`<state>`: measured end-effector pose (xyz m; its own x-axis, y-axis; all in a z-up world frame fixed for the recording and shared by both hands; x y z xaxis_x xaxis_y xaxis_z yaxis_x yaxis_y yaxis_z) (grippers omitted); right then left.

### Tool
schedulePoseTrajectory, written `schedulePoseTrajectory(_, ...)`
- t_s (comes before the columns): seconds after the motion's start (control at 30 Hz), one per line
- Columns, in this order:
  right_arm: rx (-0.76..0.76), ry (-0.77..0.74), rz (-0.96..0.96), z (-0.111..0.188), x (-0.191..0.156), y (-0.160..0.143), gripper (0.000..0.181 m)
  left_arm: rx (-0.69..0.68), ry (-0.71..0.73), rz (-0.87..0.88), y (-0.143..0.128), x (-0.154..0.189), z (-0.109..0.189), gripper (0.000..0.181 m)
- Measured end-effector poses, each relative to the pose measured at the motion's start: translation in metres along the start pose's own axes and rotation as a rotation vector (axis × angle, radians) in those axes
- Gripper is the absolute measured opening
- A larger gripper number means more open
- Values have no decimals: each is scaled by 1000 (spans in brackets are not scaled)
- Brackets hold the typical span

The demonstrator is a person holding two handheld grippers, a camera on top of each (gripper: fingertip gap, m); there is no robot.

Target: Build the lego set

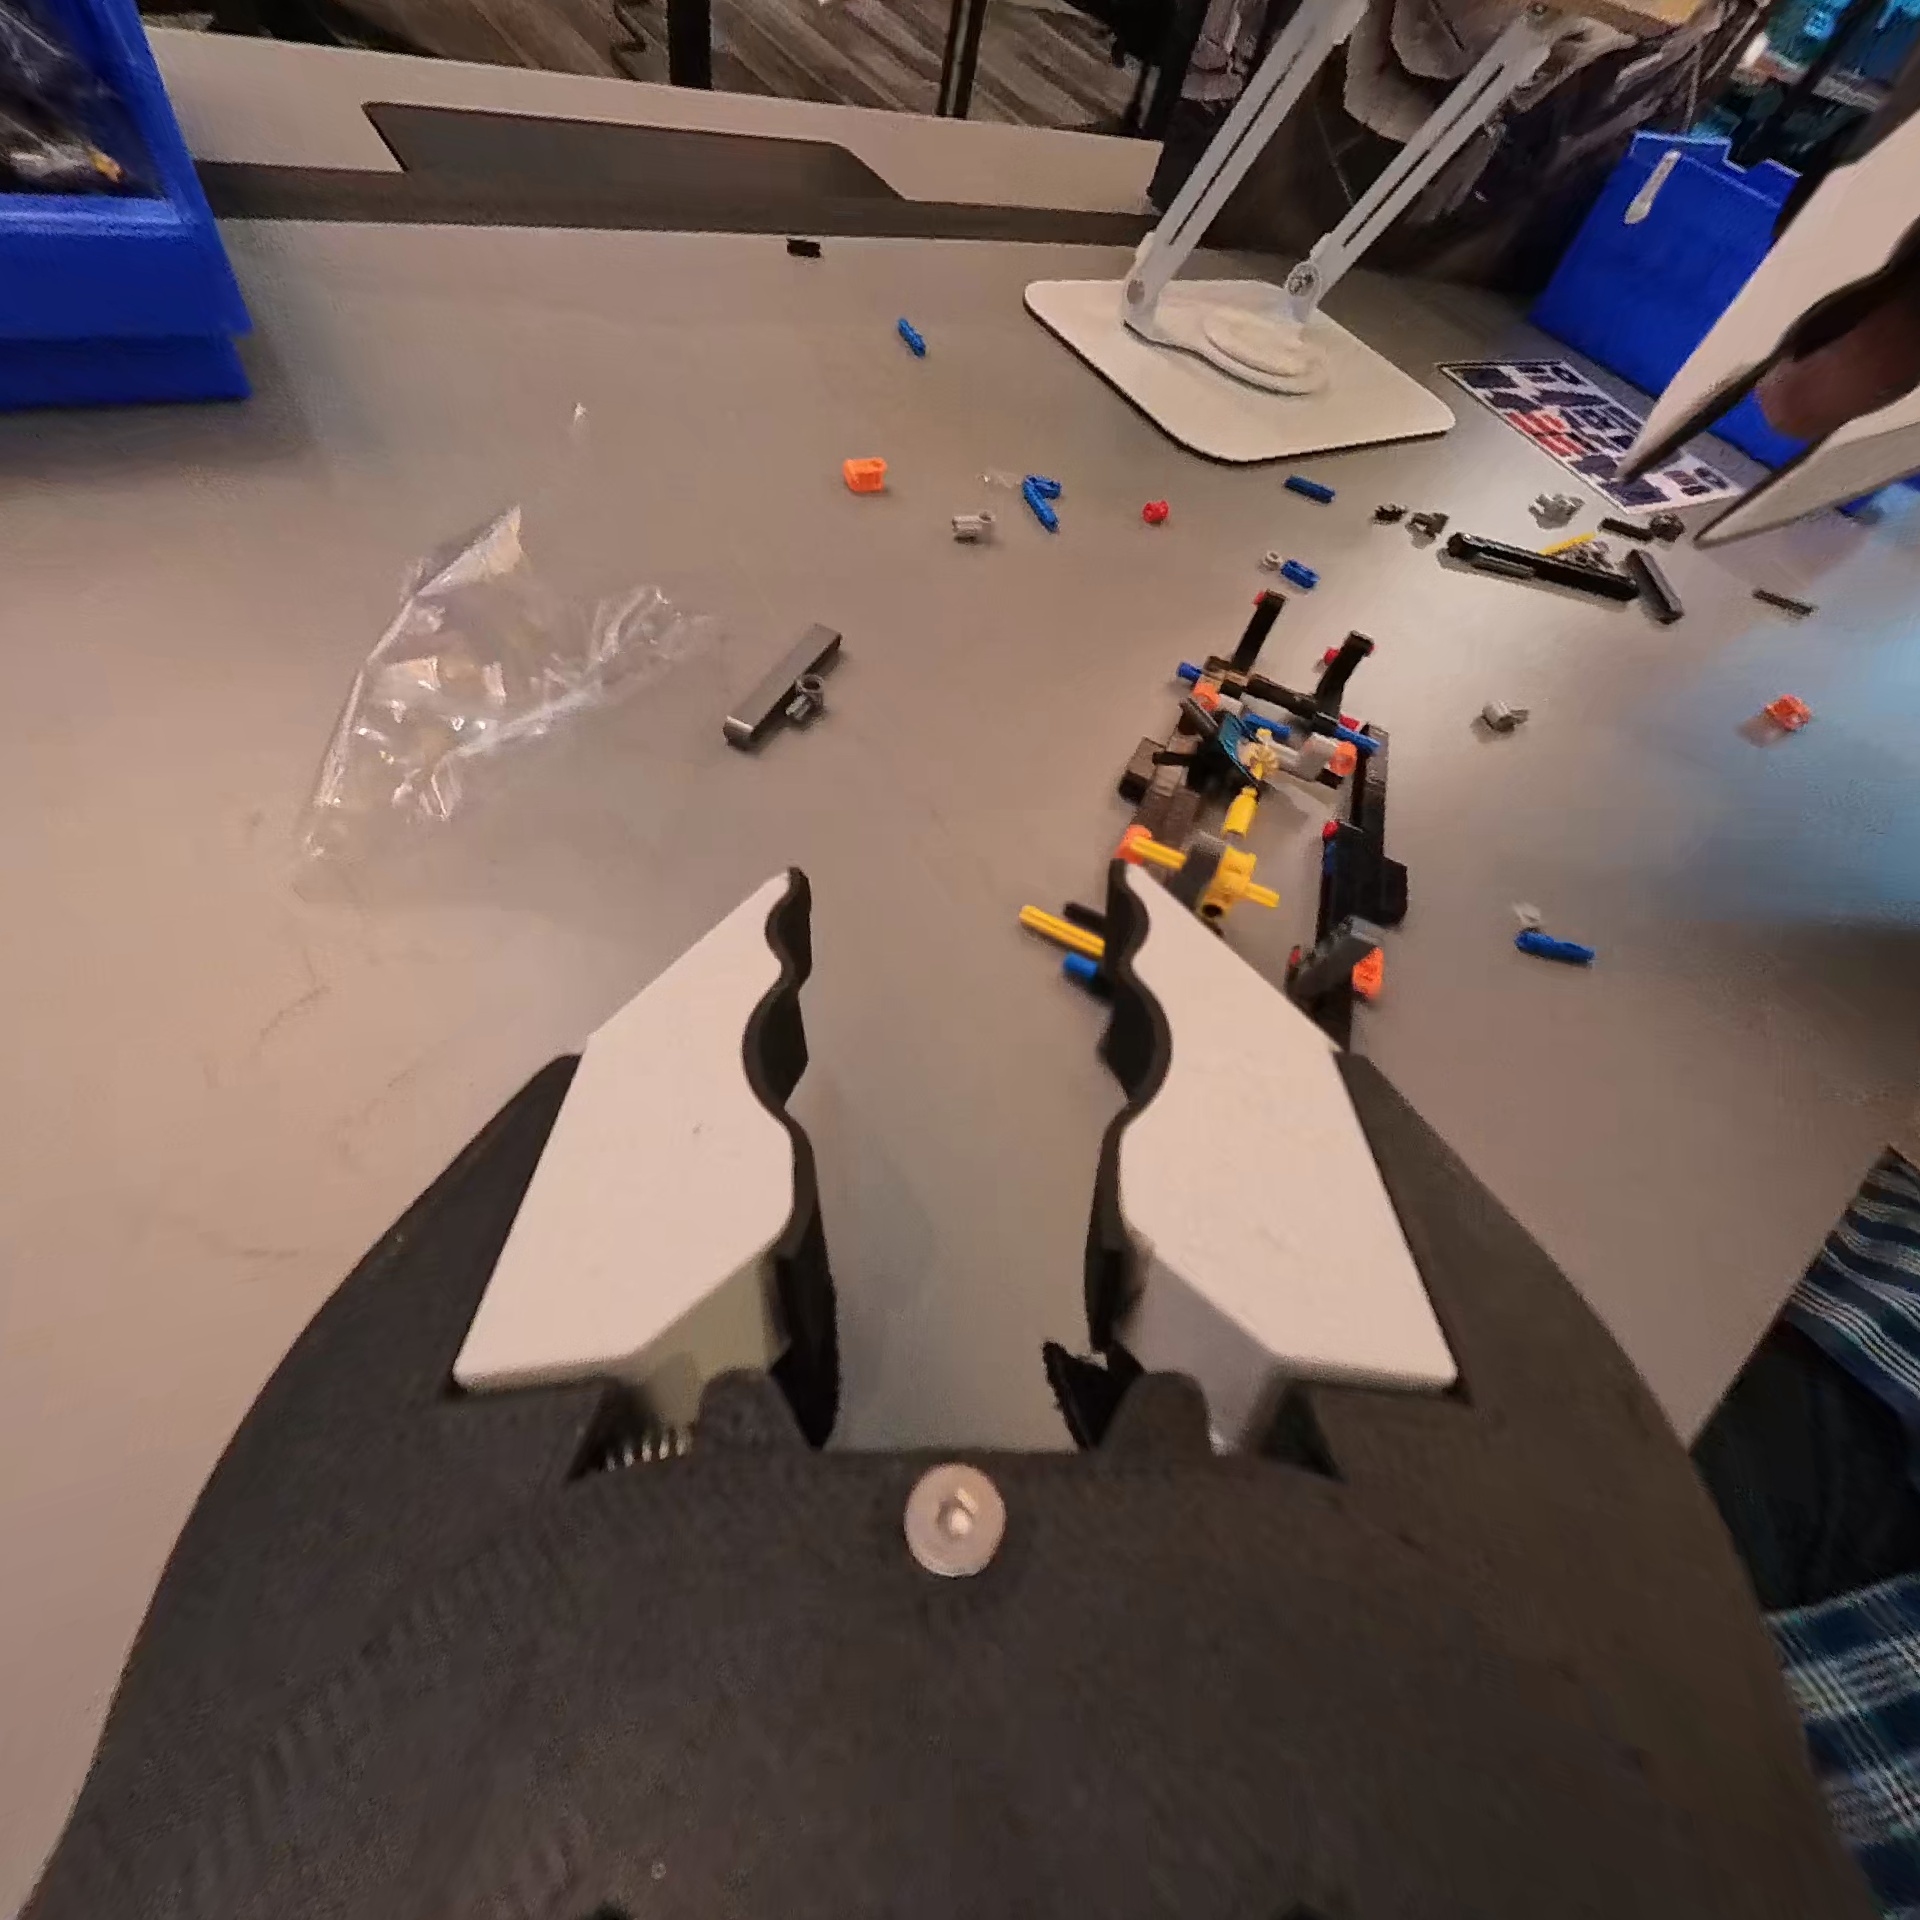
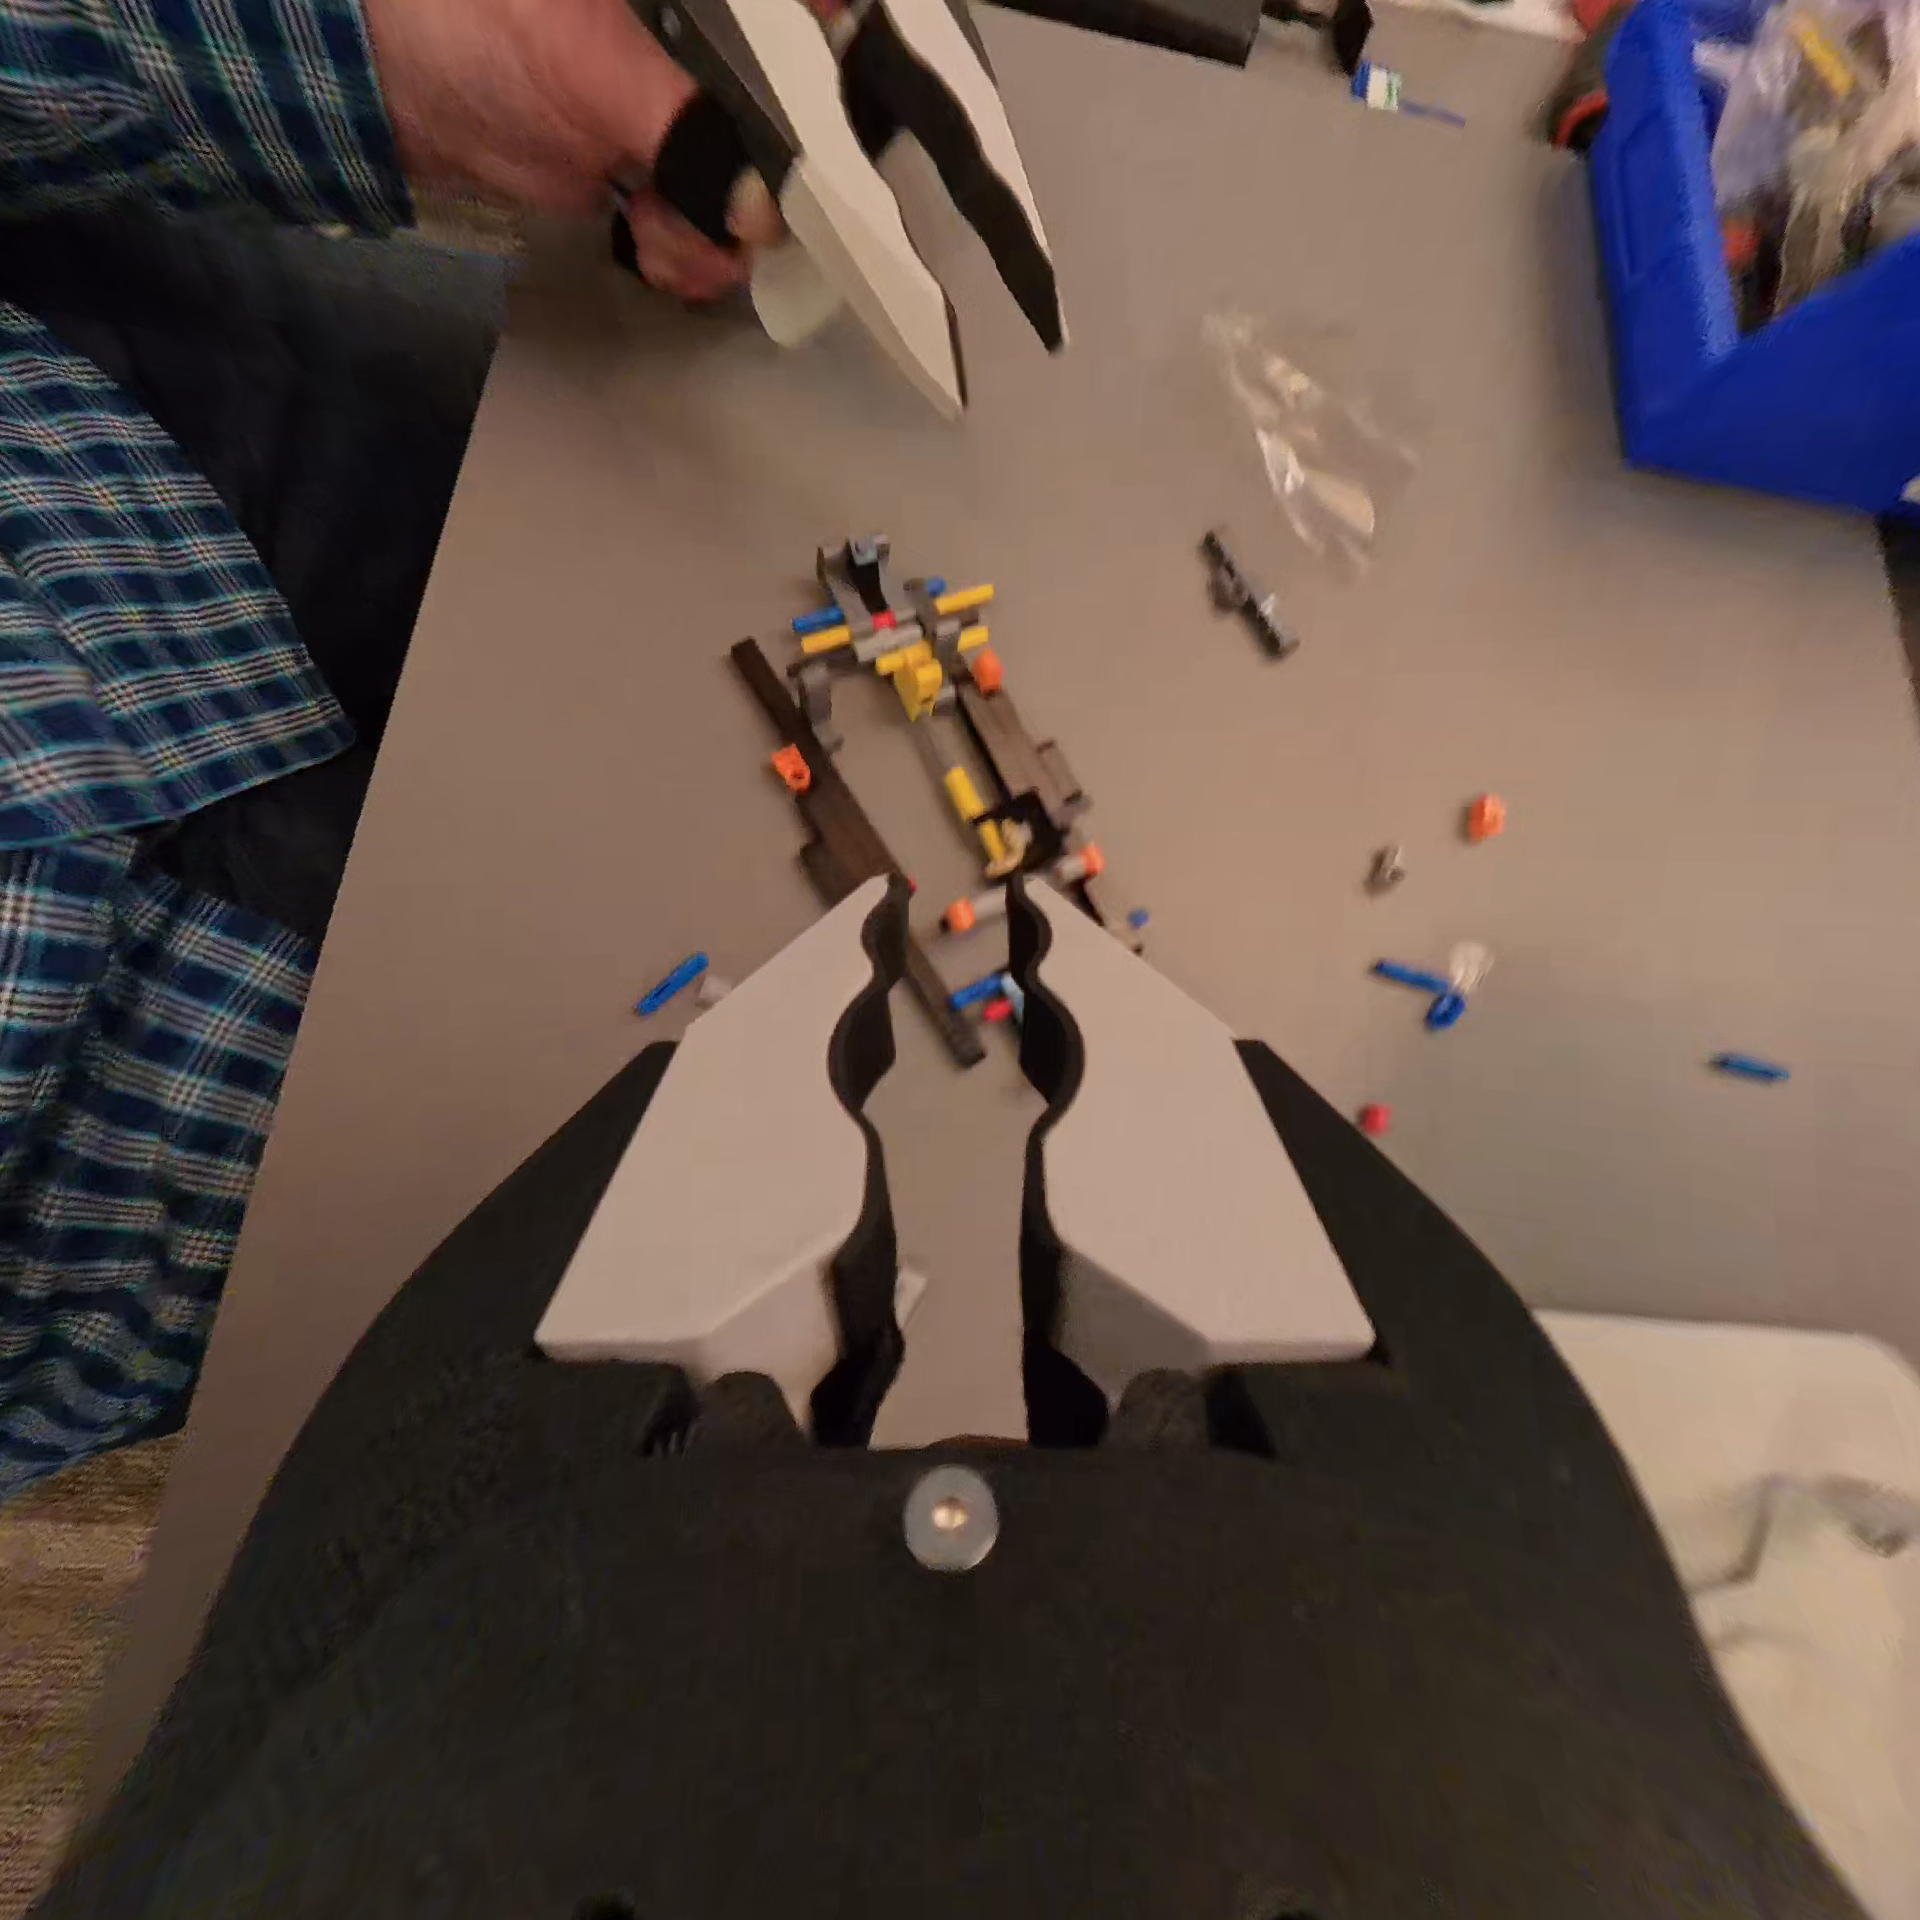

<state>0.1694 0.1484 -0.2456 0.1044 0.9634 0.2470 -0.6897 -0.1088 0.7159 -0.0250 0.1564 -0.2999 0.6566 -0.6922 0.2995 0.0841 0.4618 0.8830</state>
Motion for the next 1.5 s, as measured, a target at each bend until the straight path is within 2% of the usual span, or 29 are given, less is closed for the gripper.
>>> schedulePoseTrajectory(0.03, -4, -5, -34, 3, -2, -10, 18, -1, -7, 0, -2, 2, 3, 55)
schedulePoseTrajectory(0.2, -20, 15, -147, 11, -24, -43, 25, -26, -43, -3, -9, 13, 12, 55)
schedulePoseTrajectory(0.37, -65, 35, -160, -3, -47, -60, 29, -106, -89, -54, -23, 31, 6, 65)
schedulePoseTrajectory(0.57, -81, -1, -165, -19, -42, -65, 33, -196, -138, -128, -35, 53, -9, 84)
schedulePoseTrajectory(0.9, -123, -77, -154, -42, -21, -72, 34, -313, -111, -223, -46, 62, -31, 93)
schedulePoseTrajectory(1.03, -128, -79, -159, -48, -16, -75, 34, -307, -105, -232, -45, 66, -34, 89)
schedulePoseTrajectory(1.13, -136, -66, -157, -53, -15, -77, 33, -306, -49, -293, -43, 66, -36, 85)
schedulePoseTrajectory(1.23, -142, -55, -158, -58, -14, -79, 33, -325, -23, -325, -45, 70, -36, 88)
schedulePoseTrajectory(1.5, -119, -18, -162, -61, -13, -80, 25, -319, -10, -321, -53, 83, -28, 69)
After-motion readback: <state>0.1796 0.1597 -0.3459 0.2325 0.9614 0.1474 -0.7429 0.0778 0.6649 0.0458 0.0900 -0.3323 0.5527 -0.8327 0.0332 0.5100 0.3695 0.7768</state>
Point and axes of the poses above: each gripper's, where its closed fingertips meet, z back along the fingers, y out of its top, x = y × z across the jaws, the point moved 1 cm from there along z, back along the fingers, and after that the axes turned 11 degrees about -y, right-handed, at the moved point
